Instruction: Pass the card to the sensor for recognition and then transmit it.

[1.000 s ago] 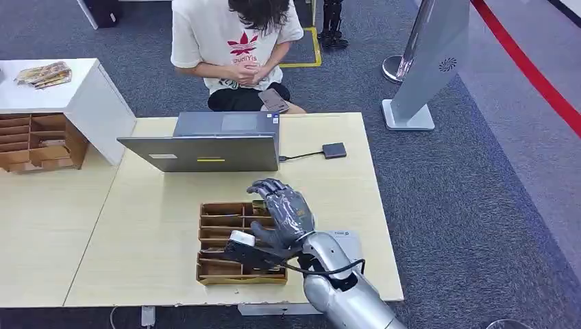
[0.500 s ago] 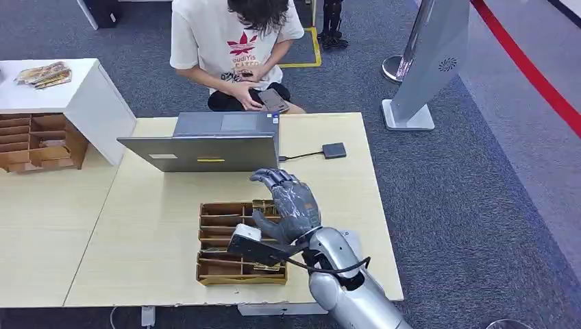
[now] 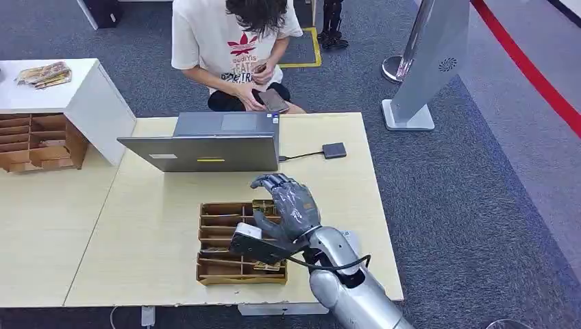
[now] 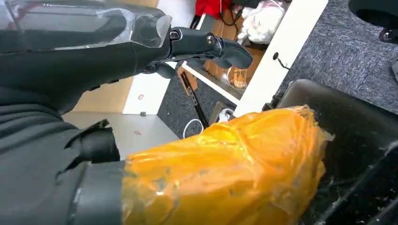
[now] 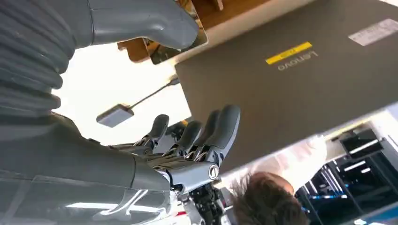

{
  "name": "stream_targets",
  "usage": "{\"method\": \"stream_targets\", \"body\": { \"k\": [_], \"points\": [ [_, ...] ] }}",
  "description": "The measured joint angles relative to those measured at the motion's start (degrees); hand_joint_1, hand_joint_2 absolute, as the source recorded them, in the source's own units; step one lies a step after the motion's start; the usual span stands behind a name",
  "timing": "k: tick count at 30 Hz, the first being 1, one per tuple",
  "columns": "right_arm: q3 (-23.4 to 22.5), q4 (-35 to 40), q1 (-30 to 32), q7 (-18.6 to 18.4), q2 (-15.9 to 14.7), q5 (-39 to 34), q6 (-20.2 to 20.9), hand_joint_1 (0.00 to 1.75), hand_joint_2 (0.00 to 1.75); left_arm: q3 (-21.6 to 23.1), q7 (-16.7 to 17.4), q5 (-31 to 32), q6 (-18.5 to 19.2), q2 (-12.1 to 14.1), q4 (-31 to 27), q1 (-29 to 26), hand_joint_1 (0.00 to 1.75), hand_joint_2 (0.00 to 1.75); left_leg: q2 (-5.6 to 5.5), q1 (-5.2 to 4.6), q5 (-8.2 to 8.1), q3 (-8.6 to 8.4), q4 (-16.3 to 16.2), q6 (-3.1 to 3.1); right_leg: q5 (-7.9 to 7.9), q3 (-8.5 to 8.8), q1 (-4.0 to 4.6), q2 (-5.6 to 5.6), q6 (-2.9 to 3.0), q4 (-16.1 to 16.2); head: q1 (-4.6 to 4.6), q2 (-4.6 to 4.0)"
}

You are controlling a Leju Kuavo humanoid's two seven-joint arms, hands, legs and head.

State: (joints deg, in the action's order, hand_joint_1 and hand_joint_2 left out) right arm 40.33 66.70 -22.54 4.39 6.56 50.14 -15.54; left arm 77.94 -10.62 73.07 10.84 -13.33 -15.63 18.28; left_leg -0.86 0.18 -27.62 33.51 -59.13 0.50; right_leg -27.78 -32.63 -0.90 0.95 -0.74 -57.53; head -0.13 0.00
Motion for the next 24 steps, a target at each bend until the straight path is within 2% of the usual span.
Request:
{"method": "stream_targets", "body": {
  "k": [12,14,21,24],
  "points": [
    [-0.6,-8.7,-4.2,0.0,1.7,-1.1,0.9,0.73,1.75,0.5,-0.2,0.4,0.2,-0.1,0.0,0.2,0.0,0.0,0.0,0.0,0.0,0.0,0.0,0.0,0.0,0.0,0.0,0.0,0.0,0.0,0.02,0.0],
    [-0.7,-9.7,-4.8,-0.2,1.9,-1.1,0.8,0.8,1.75,0.7,-0.2,0.5,0.2,-0.1,0.0,0.3,0.0,0.0,0.02,0.0,0.0,0.0,0.0,0.0,0.0,0.0,0.0,-0.02,0.0,0.0,0.02,0.0],
    [-0.7,-12.0,-5.8,-0.2,2.1,-1.1,0.9,0.75,1.75,0.9,-0.2,0.5,0.2,-0.1,0.0,0.3,0.0,0.0,0.03,0.0,0.0,0.0,0.0,0.0,0.0,0.0,0.0,-0.02,0.0,0.0,0.02,0.0],
    [-0.8,-13.4,-6.5,-0.1,2.5,-1.1,0.9,0.79,1.75,0.9,-0.2,0.5,0.2,-0.1,0.0,0.3,0.0,0.0,0.04,0.0,0.0,0.0,0.0,0.0,0.0,0.0,0.0,-0.03,0.0,0.0,0.0,0.0]
  ]
}}
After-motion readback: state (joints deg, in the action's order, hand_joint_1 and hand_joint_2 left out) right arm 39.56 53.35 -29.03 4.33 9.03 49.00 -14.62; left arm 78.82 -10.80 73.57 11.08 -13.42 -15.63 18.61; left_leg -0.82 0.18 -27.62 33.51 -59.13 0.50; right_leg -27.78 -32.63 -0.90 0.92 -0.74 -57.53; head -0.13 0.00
